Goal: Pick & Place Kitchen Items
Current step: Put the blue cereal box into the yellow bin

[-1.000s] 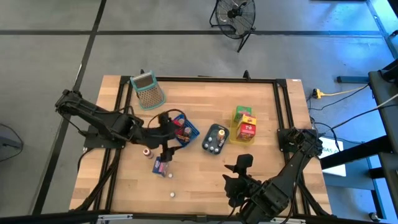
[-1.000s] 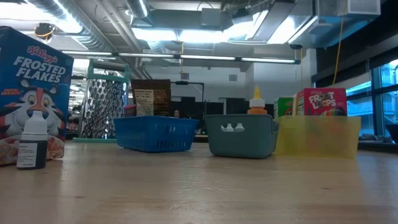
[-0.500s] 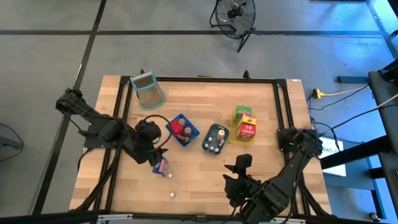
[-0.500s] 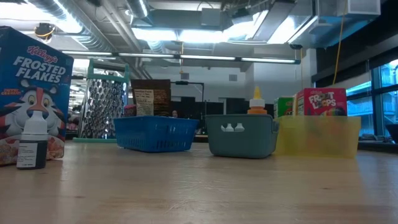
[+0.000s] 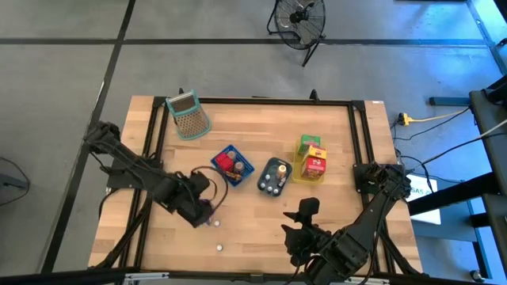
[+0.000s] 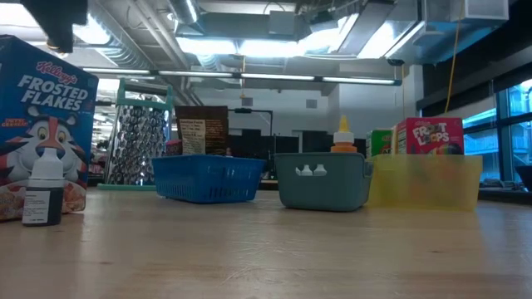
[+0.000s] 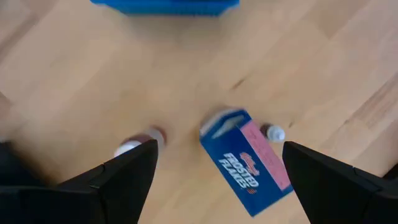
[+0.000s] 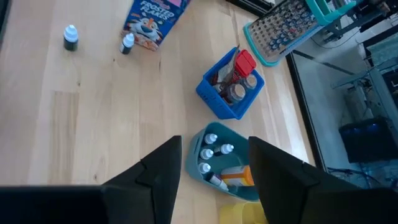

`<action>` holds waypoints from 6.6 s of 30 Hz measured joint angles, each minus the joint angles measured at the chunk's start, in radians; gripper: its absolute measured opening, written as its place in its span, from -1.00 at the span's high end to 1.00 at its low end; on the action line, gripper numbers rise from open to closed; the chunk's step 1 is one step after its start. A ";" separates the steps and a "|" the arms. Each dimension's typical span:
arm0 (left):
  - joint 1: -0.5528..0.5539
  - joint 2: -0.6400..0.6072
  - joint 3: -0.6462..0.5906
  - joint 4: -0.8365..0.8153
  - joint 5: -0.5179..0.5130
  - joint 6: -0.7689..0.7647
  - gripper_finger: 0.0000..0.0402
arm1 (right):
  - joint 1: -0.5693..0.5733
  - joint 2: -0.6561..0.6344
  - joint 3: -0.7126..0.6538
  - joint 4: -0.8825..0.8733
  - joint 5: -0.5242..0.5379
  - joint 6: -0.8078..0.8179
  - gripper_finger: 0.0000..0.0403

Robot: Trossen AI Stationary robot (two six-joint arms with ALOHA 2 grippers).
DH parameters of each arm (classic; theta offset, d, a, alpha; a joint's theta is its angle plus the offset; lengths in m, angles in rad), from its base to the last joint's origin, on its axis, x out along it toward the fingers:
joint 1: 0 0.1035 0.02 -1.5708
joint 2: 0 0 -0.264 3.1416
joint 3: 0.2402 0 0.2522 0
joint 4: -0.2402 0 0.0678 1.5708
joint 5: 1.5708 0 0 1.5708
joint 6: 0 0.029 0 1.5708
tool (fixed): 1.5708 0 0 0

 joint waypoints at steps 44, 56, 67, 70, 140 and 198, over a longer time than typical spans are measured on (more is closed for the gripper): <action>-0.043 0.047 0.000 0.019 0.077 -0.515 -0.70 | 0.000 0.008 0.000 0.026 -0.037 -0.034 0.08; -0.041 0.047 -0.021 0.088 0.078 -0.514 -0.70 | 0.000 0.008 0.000 0.026 -0.035 -0.049 0.08; -0.015 0.131 -0.021 0.090 0.156 -0.449 -0.70 | 0.000 0.008 0.000 0.029 -0.035 -0.049 0.08; -0.008 0.134 -0.021 0.095 0.155 -0.441 -0.70 | 0.000 0.008 0.000 0.035 -0.035 -0.049 0.08; 0.004 0.173 -0.022 0.110 0.150 -0.353 0.04 | 0.000 0.008 0.000 0.085 -0.053 -0.061 0.08; 0.004 -0.163 0.088 0.083 -0.295 0.679 0.46 | -0.370 0.006 0.057 0.455 -0.308 -0.299 -0.34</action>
